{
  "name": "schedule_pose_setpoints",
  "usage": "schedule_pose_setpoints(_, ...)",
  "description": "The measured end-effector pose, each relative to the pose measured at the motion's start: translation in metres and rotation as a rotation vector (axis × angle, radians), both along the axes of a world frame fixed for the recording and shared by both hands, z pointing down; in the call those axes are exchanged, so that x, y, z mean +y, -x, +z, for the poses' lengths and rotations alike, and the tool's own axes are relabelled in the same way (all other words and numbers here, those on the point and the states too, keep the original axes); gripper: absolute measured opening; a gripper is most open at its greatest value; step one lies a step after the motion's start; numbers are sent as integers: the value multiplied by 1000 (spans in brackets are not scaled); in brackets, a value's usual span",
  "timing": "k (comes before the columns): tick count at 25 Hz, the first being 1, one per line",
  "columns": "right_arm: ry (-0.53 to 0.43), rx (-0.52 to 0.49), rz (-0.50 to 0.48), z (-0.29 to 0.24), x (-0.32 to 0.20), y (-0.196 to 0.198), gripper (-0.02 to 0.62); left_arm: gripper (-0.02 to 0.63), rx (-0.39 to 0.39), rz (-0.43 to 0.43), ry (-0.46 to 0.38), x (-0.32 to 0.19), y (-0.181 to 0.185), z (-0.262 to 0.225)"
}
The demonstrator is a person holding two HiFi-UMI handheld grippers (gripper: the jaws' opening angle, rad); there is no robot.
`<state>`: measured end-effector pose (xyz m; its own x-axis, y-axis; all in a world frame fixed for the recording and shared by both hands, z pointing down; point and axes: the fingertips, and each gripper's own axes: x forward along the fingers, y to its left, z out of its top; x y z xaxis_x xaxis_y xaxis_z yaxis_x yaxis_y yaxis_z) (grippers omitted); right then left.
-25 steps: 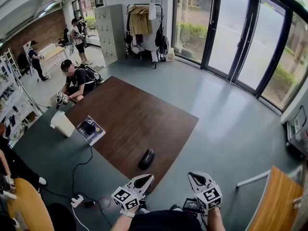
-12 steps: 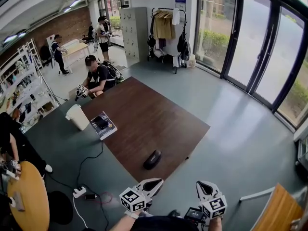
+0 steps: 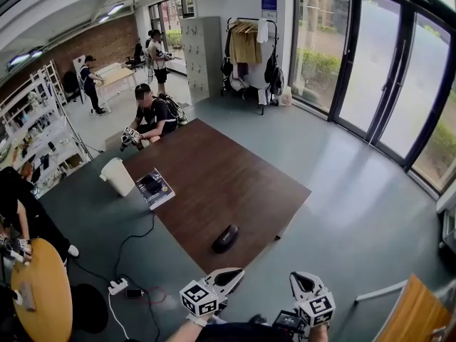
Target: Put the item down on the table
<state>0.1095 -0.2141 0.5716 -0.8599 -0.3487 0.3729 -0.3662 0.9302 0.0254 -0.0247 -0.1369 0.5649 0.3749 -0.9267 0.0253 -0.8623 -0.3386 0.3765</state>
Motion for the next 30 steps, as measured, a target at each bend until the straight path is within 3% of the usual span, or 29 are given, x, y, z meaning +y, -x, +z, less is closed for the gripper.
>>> schedule_pose_setpoints(30,-4,39,-34,3,7,16,-12,6,21,-20,19,7,14,8)
